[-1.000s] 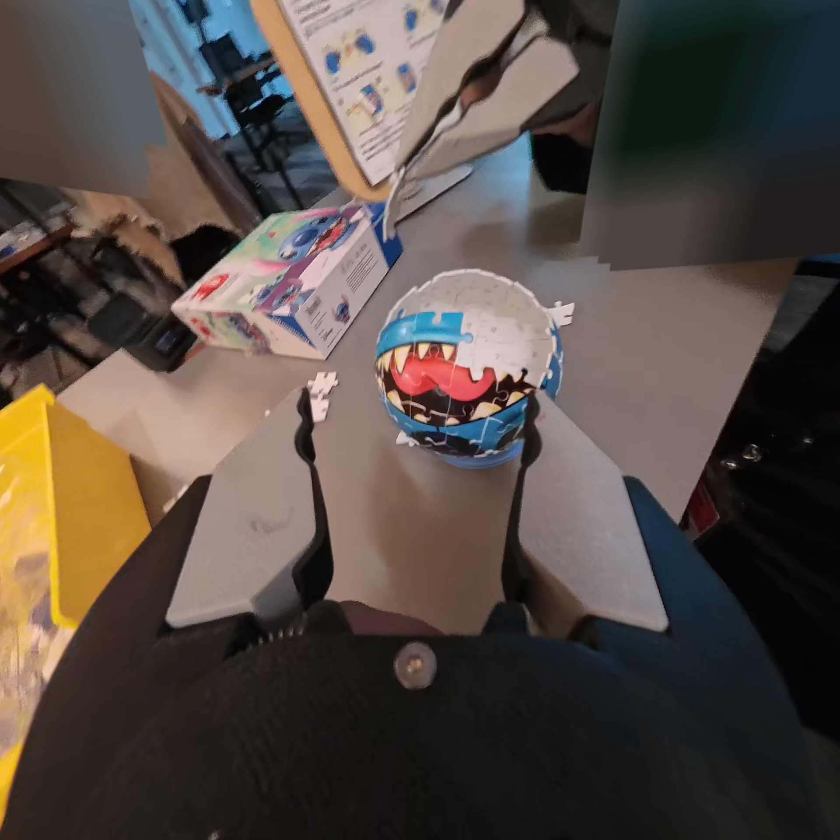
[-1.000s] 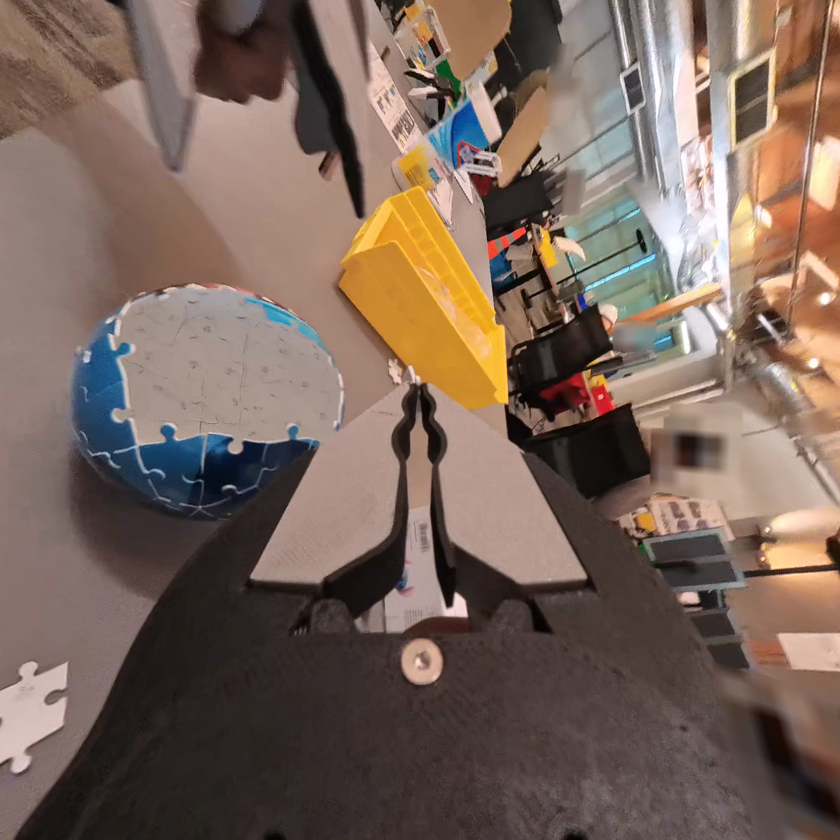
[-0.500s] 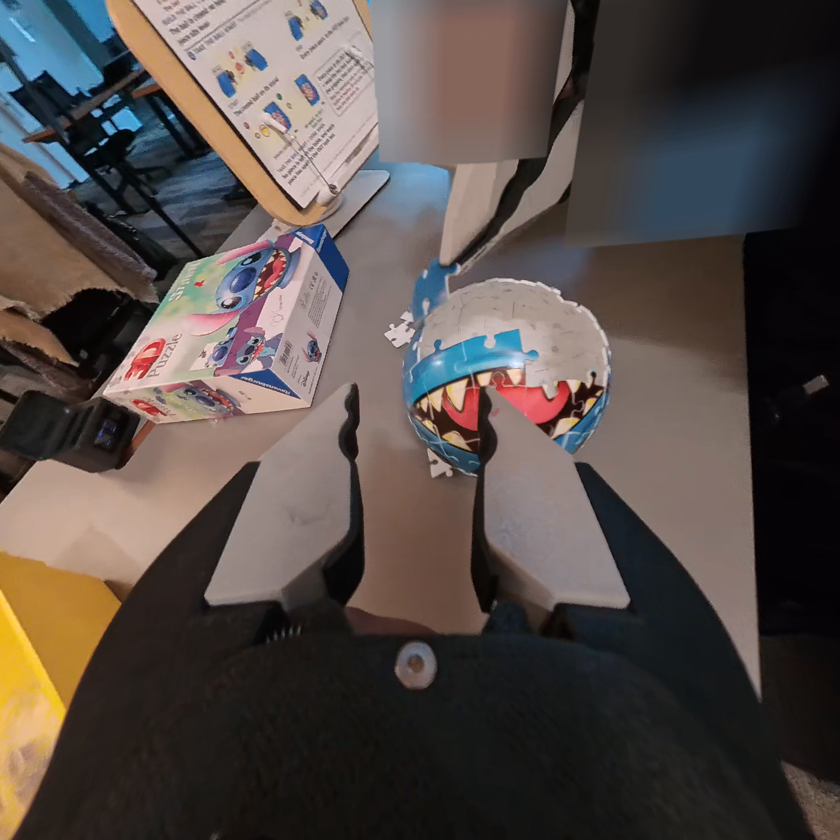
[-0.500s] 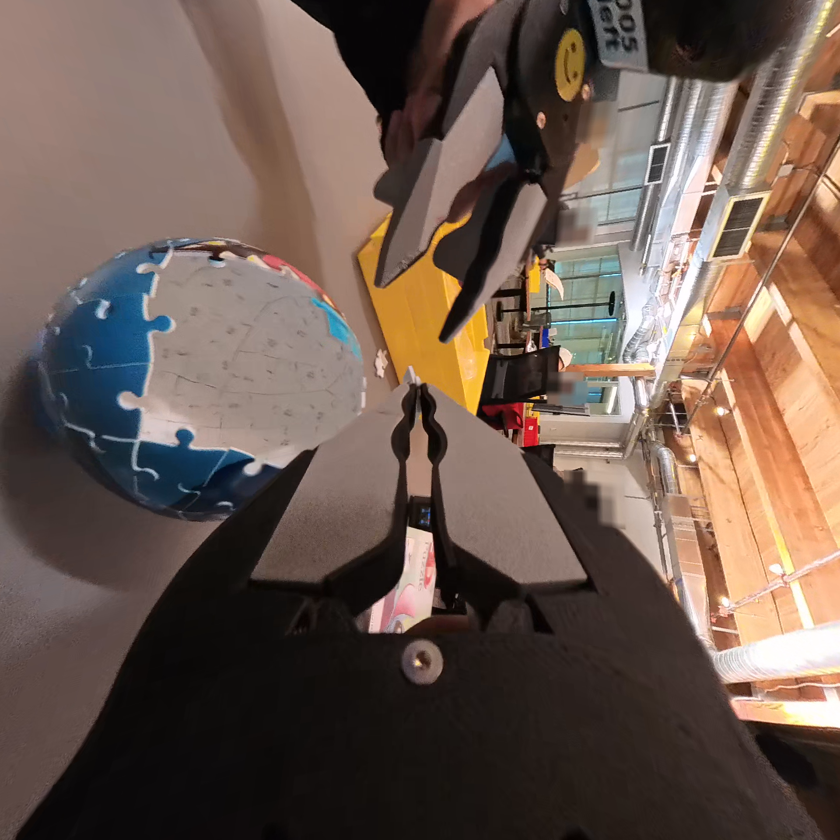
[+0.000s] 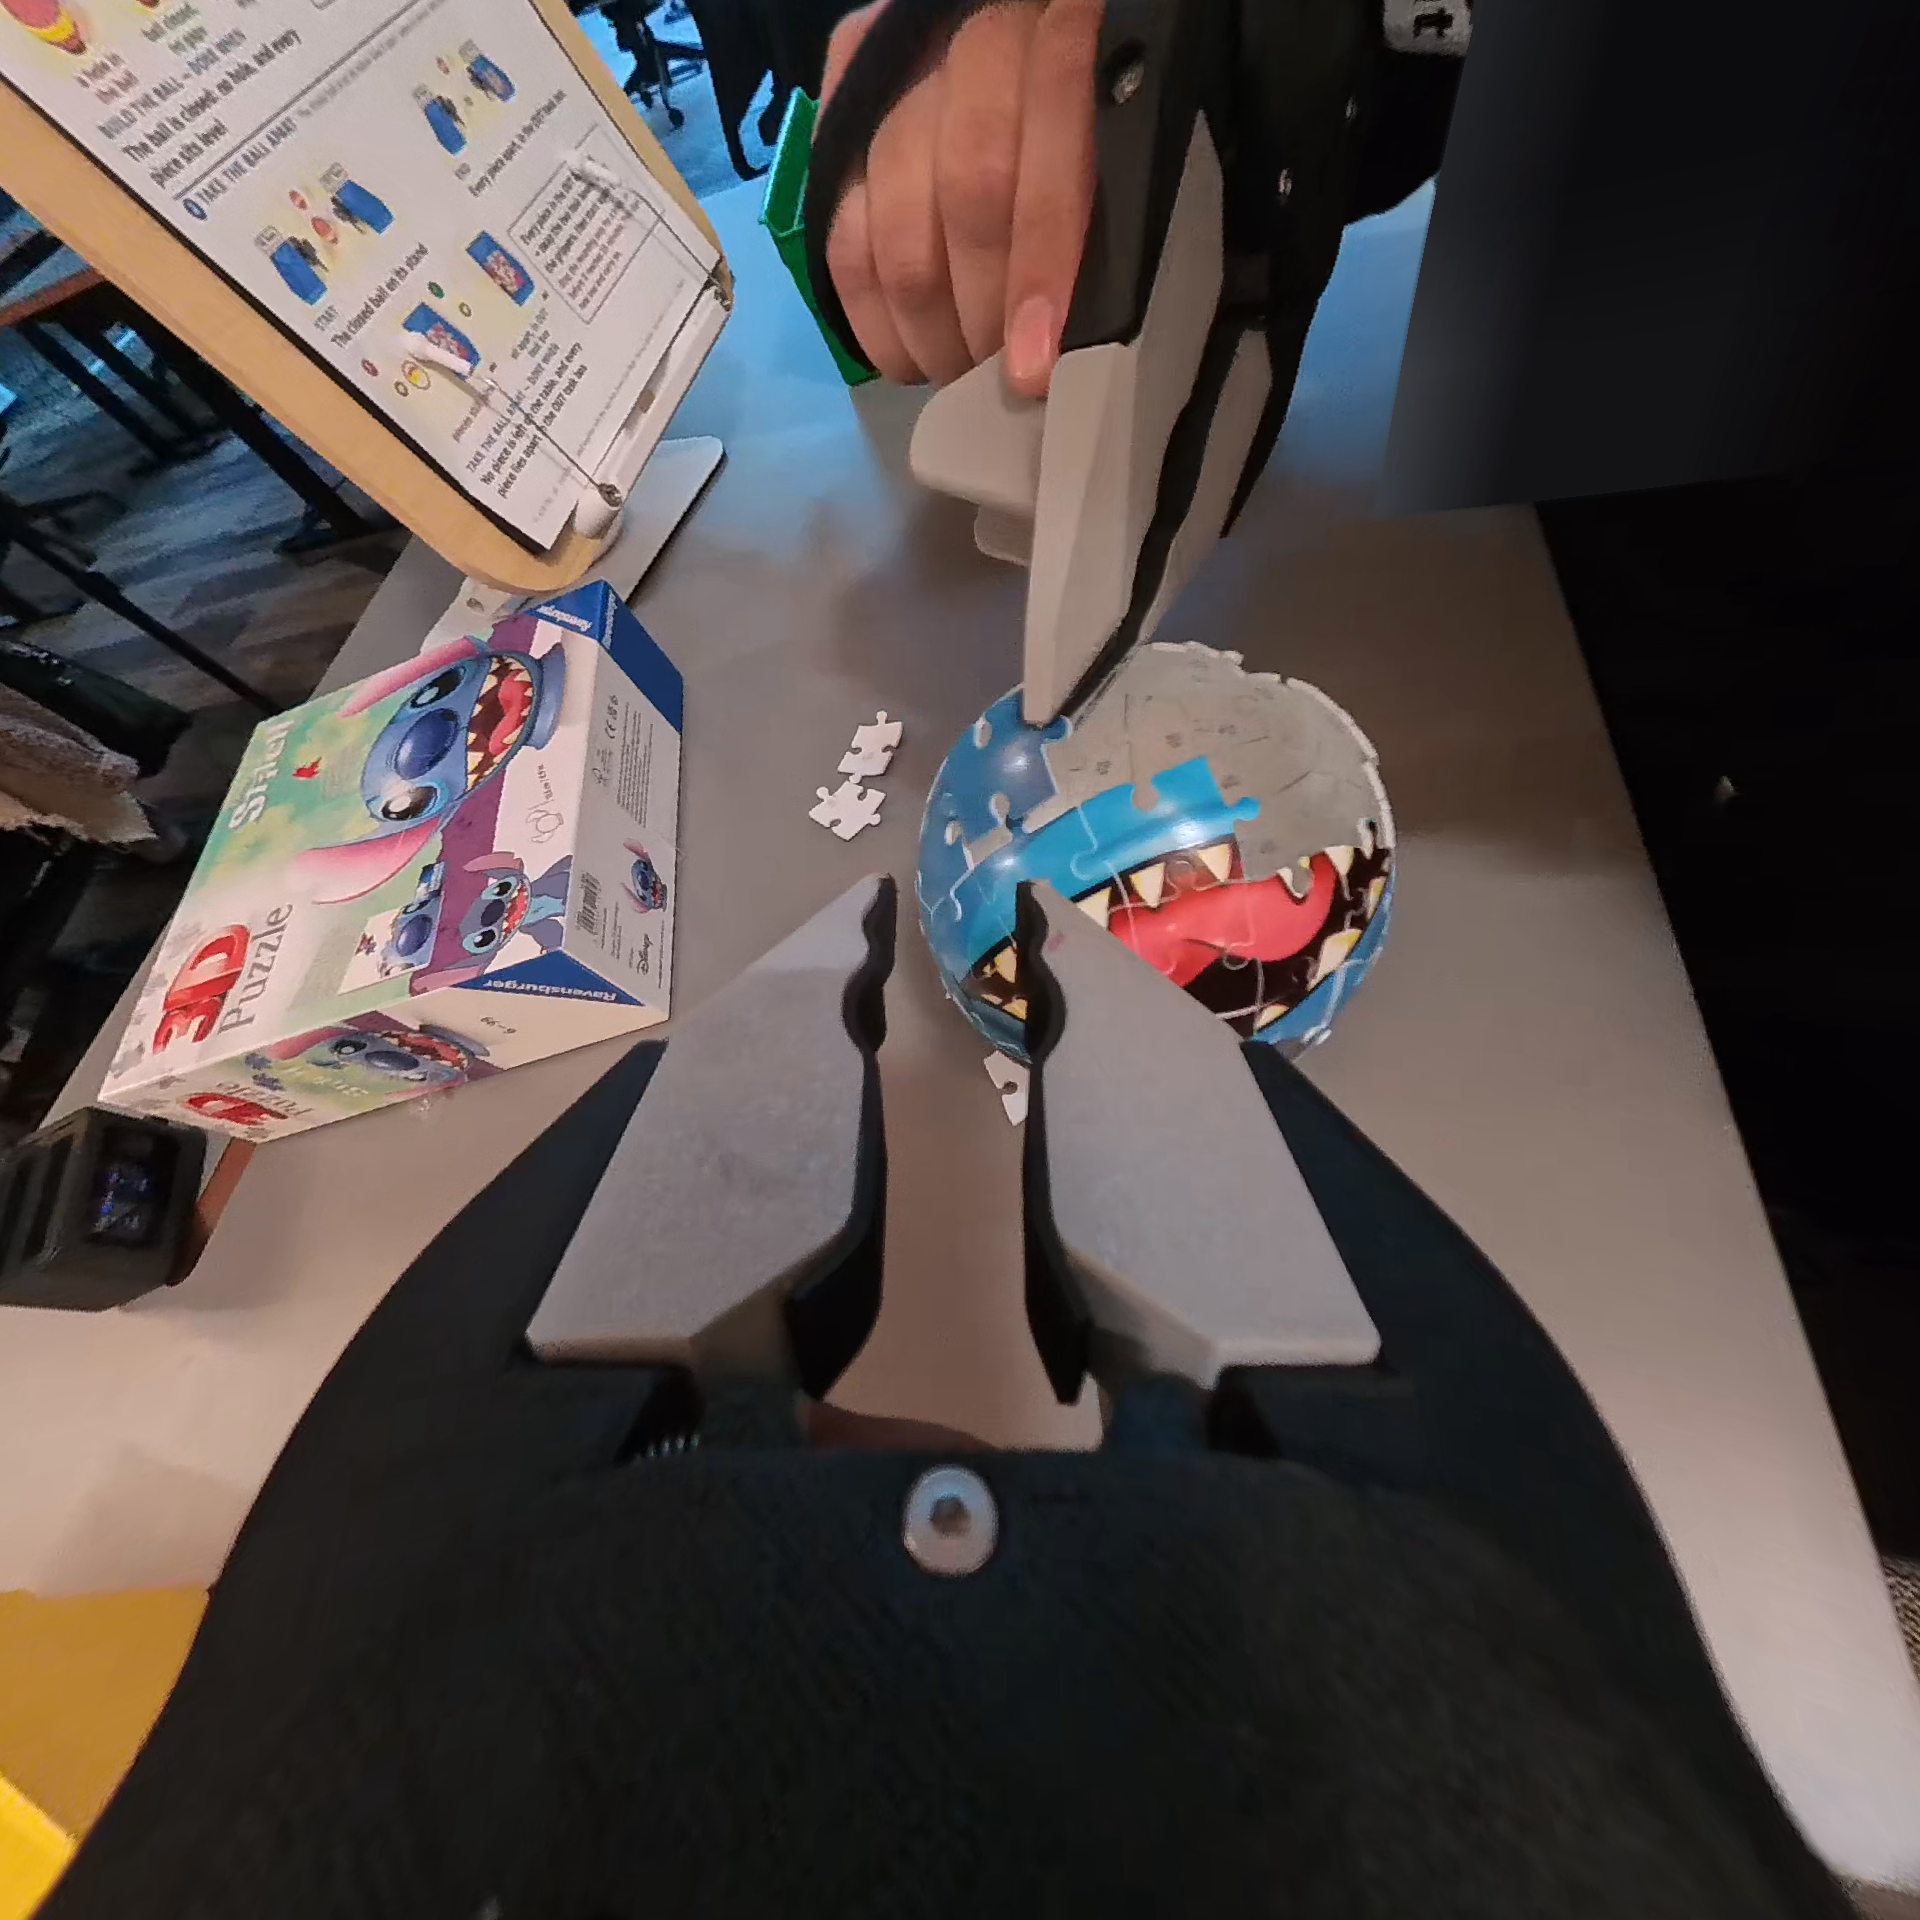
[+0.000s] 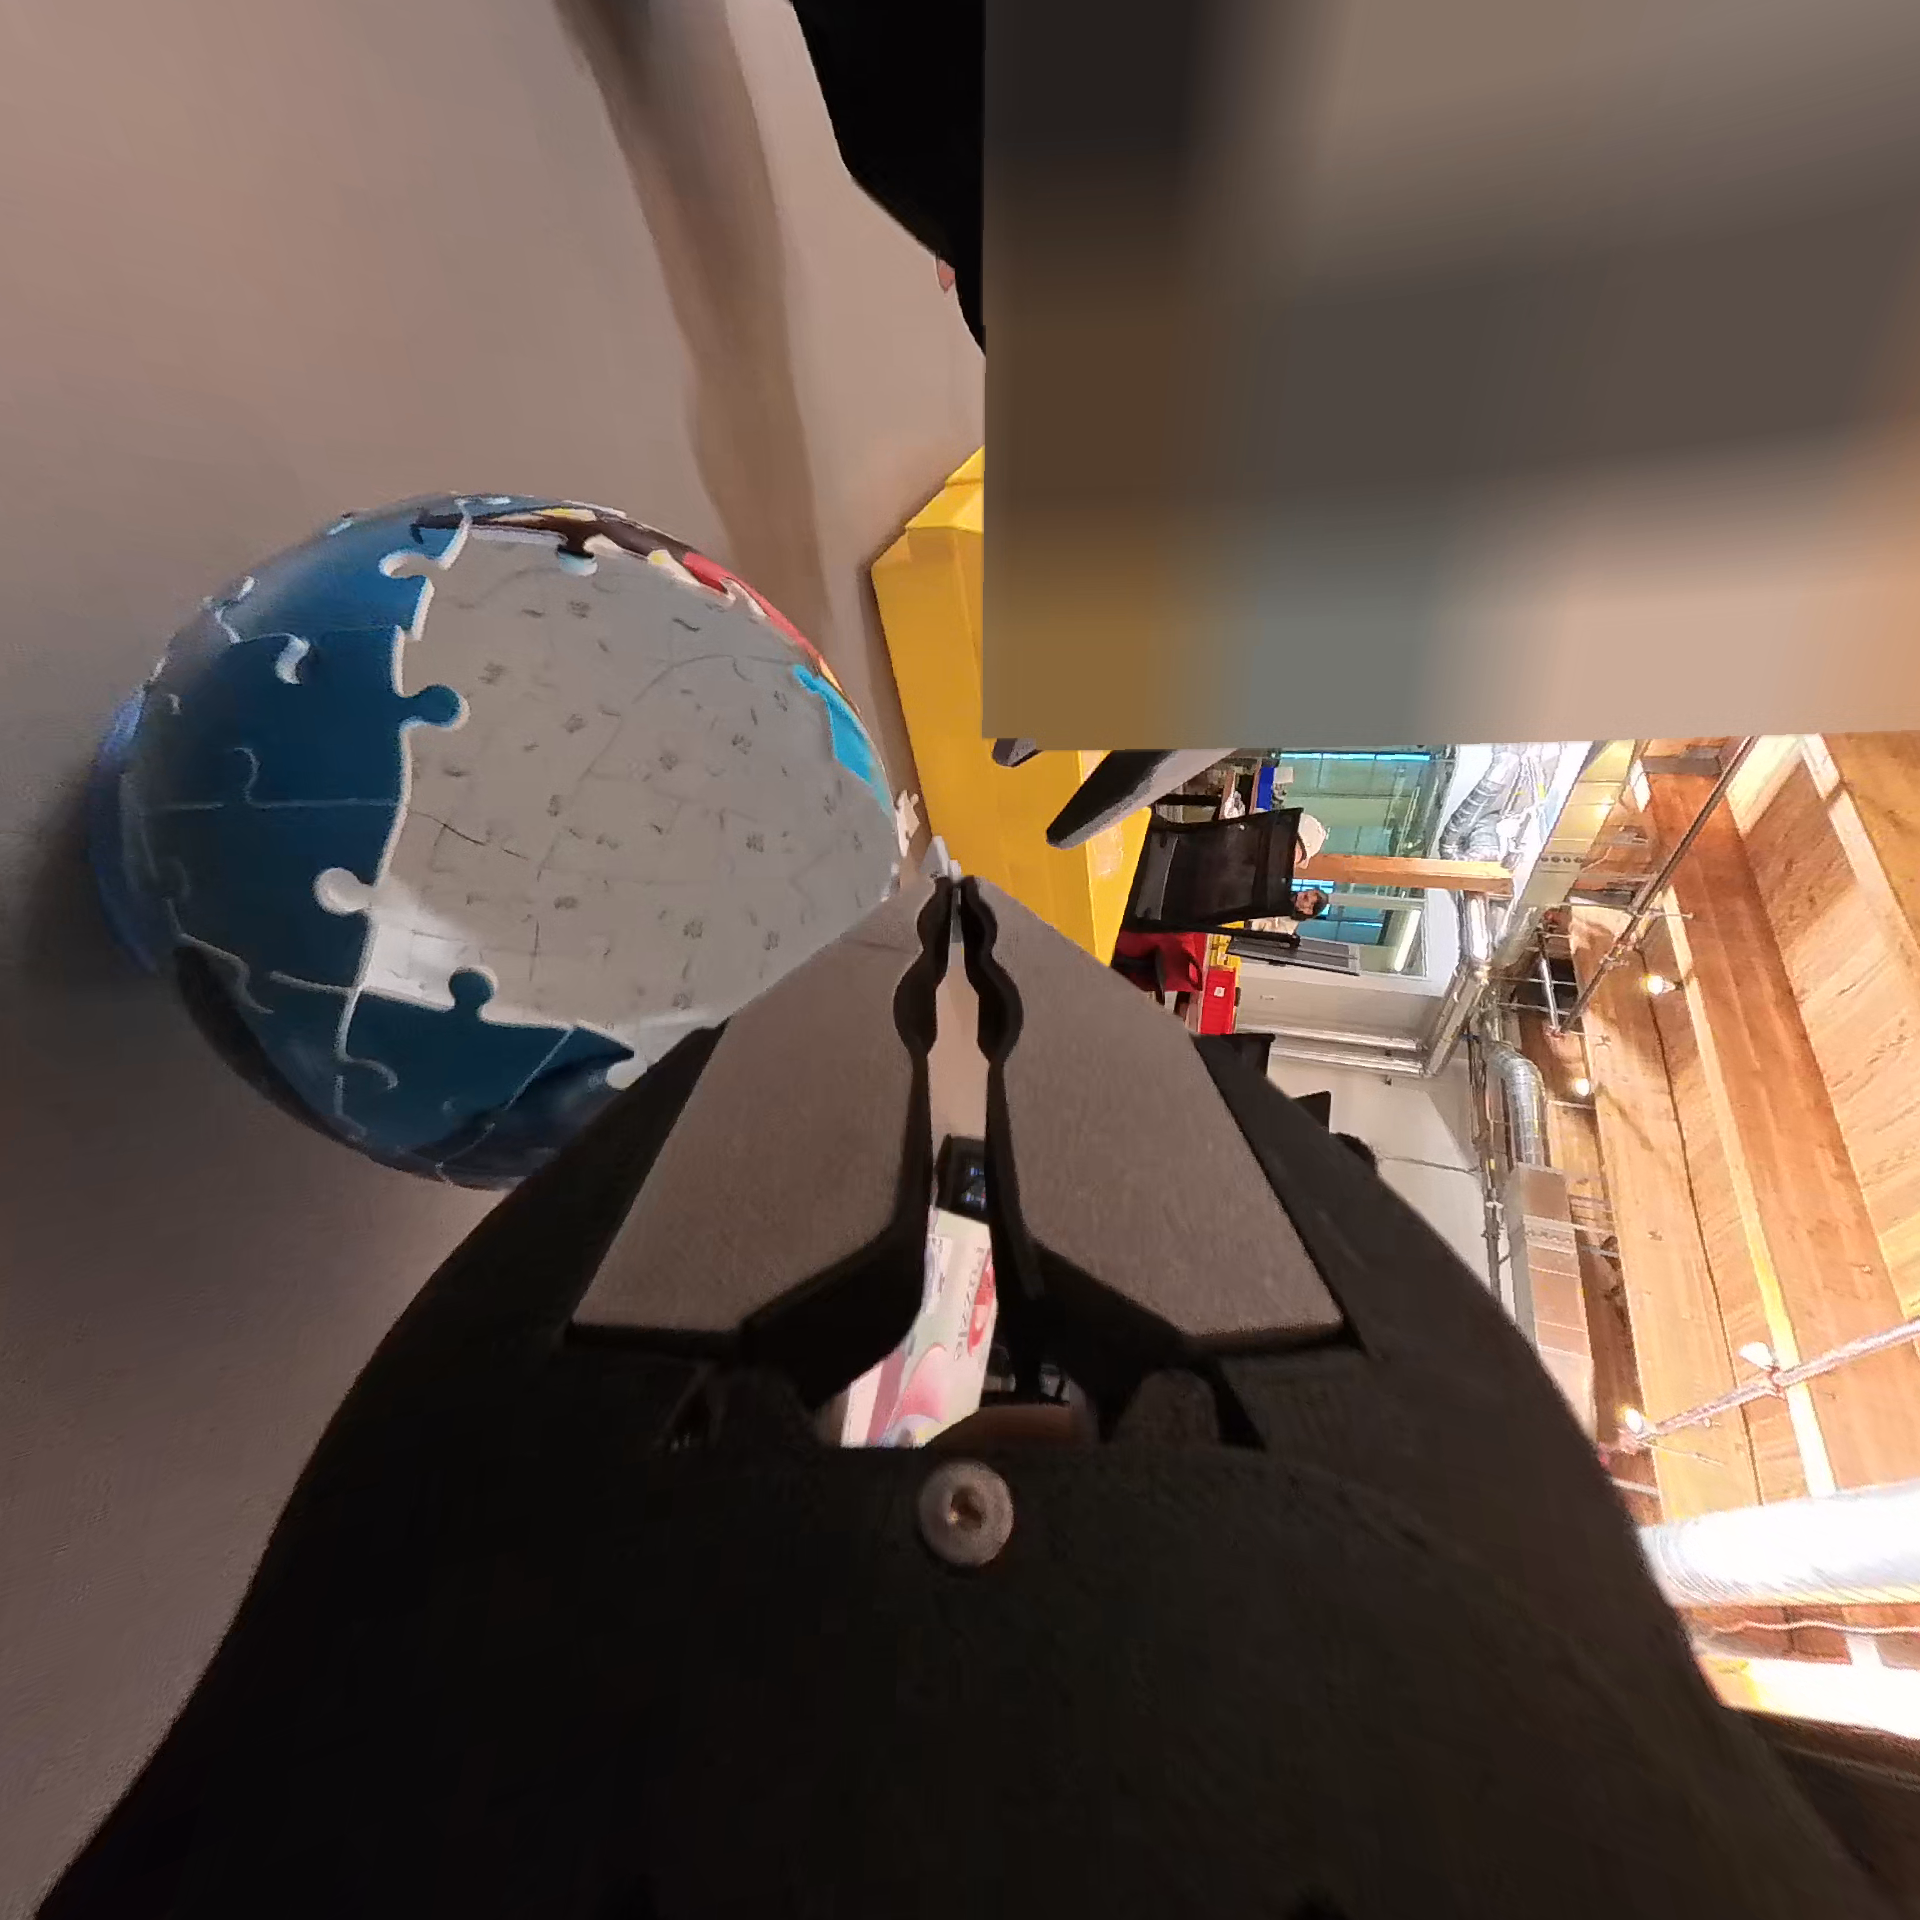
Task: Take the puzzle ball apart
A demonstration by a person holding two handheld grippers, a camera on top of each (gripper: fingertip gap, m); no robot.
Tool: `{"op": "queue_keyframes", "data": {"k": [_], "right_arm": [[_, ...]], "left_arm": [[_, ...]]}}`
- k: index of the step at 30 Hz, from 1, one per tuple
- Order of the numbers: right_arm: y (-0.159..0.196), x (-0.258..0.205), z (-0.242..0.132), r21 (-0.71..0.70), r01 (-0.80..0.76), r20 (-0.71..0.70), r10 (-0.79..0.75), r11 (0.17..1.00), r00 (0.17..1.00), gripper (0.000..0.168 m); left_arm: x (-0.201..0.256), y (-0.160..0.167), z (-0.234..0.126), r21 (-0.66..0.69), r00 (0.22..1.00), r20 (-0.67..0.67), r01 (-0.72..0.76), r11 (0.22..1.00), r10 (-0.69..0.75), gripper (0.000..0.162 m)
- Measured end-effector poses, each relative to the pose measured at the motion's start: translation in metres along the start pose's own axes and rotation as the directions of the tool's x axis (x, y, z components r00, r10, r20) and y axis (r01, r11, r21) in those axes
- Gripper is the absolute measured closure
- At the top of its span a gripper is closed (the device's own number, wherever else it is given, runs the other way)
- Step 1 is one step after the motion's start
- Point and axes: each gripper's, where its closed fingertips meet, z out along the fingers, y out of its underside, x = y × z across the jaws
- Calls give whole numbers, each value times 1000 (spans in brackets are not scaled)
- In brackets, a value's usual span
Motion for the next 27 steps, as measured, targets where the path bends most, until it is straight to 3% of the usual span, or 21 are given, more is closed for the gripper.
{"op": "queue_keyframes", "data": {"k": [9,27], "right_arm": [[-1,-2,1,101,-28,-1,28,994,1000,168],[1,-13,0,142,17,11,-19,990,1000,168]], "left_arm": [[0,4,4,-9,999,-48,-19,1000,19,140],[7,7,21,-41,970,-238,-53,998,41,140]]}}
